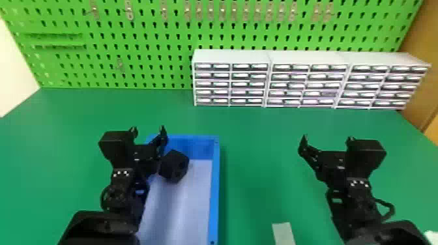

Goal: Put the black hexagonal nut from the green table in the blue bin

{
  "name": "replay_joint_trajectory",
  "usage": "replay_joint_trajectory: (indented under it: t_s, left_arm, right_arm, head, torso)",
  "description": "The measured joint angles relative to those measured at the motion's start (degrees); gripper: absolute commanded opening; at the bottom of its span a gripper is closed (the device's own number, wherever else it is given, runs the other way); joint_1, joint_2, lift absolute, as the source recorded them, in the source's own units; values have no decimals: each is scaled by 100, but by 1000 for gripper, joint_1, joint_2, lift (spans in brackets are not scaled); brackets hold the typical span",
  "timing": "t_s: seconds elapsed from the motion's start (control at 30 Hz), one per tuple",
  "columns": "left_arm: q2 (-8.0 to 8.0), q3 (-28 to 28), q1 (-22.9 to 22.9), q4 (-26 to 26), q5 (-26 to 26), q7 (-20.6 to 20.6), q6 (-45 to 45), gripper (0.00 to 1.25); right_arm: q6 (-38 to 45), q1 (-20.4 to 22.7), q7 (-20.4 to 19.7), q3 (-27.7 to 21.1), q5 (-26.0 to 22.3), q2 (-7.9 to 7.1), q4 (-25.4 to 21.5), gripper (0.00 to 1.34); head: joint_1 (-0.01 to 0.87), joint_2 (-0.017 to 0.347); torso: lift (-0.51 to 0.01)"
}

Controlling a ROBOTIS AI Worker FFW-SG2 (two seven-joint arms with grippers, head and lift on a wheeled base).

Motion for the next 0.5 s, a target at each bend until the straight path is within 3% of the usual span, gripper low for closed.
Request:
replay_joint_trajectory:
  t_s: [0.5]
  left_arm:
    - [0,-15,-26,2,3,0,-1,738]
  right_arm:
    - [-34,15,0,-61,-2,33,0,1230]
  head:
    - [657,57]
  torso:
    - [-95]
